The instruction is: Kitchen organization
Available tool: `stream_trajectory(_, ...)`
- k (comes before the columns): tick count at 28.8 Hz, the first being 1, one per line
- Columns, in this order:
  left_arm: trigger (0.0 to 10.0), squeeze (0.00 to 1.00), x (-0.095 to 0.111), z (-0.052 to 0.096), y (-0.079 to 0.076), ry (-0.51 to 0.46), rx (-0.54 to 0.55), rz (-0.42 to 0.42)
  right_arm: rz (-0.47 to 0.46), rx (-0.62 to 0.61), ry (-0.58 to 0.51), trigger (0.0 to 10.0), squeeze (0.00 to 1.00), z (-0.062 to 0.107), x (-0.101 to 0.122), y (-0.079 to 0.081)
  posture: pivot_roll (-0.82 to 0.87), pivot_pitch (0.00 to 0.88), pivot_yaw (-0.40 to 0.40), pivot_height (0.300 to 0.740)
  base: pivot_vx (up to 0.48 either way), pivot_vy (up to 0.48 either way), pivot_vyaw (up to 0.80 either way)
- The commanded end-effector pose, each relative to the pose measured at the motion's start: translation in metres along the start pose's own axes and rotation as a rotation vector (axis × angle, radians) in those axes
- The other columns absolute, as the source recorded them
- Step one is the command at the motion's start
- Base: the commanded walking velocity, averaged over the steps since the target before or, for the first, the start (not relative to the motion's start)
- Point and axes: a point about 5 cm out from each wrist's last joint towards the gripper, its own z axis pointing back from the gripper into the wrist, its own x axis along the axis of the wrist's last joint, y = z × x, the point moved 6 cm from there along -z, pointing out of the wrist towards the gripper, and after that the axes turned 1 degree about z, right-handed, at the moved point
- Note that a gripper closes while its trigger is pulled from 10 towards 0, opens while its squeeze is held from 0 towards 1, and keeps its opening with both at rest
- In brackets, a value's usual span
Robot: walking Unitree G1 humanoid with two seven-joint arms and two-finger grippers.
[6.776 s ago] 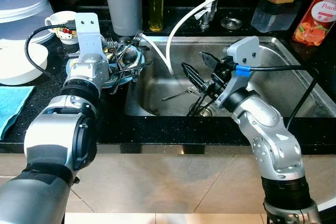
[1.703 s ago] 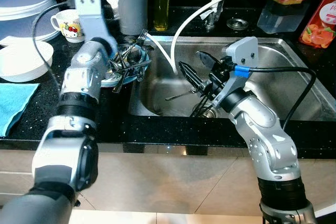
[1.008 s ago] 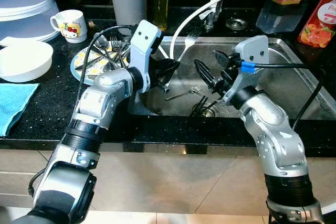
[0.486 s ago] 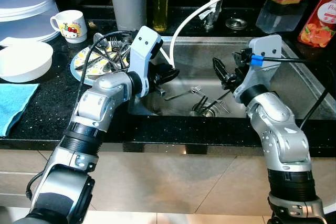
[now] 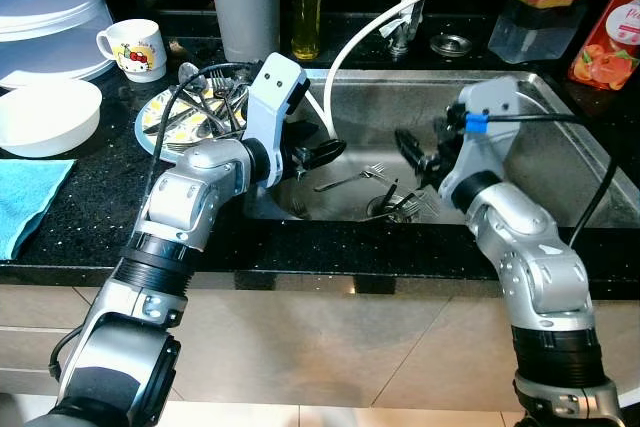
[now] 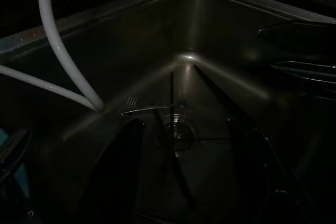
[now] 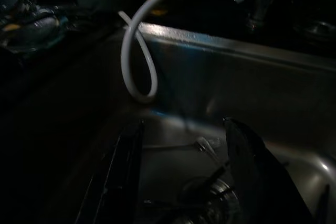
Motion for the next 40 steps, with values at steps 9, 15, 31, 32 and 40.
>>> stream_trajectory(9,10.0,0.0,0.015,0.006,0.052,-0.025,0.287,0.005,-0.117,-0.18,-0.031,10.0,0.0,-0.01,0.016,-0.026,0.07,0.073,0.034,0.74,0.0,0.0,0.0)
stream_trajectory(15,10.0,0.0,0.032,0.021,0.092,0.029,0.53,-0.035,-0.161,-0.196,-0.084,10.0,0.0,-0.006,0.026,-0.033,0.08,0.073,0.039,0.74,0.0,0.0,0.0)
stream_trajectory(31,10.0,0.0,0.009,0.058,0.155,0.1,0.905,0.132,-0.113,-0.158,-0.215,10.0,0.0,-0.002,0.052,-0.022,0.08,0.066,0.05,0.74,0.0,0.0,0.0)
stream_trajectory(32,10.0,0.0,0.006,0.059,0.156,0.085,0.933,0.177,-0.116,-0.139,-0.229,10.0,0.0,-0.002,0.055,-0.018,0.08,0.064,0.044,0.74,0.0,0.0,0.0)
stream_trajectory(40,10.0,0.0,-0.015,0.052,0.152,0.044,0.951,0.425,-0.055,0.013,-0.169,10.0,0.0,-0.008,0.043,0.014,0.07,0.065,0.037,0.74,0.0,0.0,0.0)
